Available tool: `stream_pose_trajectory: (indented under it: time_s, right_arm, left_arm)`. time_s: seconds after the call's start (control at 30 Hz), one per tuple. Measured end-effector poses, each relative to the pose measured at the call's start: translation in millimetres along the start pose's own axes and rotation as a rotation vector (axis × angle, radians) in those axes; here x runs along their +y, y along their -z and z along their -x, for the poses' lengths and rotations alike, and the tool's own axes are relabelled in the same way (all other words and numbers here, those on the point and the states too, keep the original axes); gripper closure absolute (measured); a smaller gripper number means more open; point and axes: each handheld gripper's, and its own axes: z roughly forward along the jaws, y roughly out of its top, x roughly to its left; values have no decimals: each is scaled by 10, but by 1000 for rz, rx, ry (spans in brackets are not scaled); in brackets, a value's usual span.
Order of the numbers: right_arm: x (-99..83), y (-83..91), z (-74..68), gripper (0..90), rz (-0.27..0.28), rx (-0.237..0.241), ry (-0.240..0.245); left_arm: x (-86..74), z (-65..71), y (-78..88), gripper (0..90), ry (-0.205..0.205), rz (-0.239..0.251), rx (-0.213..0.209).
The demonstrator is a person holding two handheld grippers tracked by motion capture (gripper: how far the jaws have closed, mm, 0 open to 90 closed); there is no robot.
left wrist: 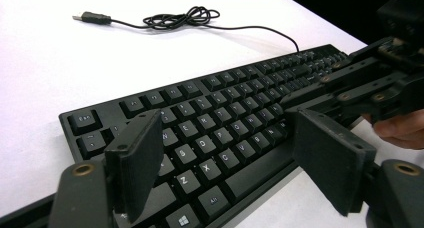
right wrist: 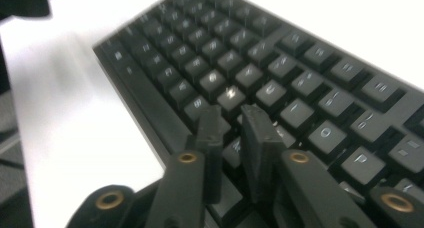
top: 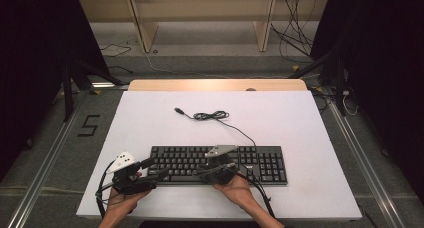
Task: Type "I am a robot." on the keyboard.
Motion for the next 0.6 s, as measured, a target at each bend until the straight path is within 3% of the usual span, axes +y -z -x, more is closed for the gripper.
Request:
stream_pose_trajectory:
  time_s: [0.07, 0.13, 0.33, 0.6]
  right_arm:
    - [6, 23, 4, 762, 14, 6, -5]
    - [25, 96, 23, 652, 55, 24, -23]
    - [34, 180, 16, 483, 81, 52, -30]
    - [35, 217, -62, 436, 86, 80, -8]
  left_arm:
    - [1, -4, 4, 278, -1, 2, 3]
    - [4, -4, 12, 278, -3, 7, 6]
    - [3, -14, 18, 278, 2, 14, 18]
    - [5, -51, 31, 277, 11, 20, 27]
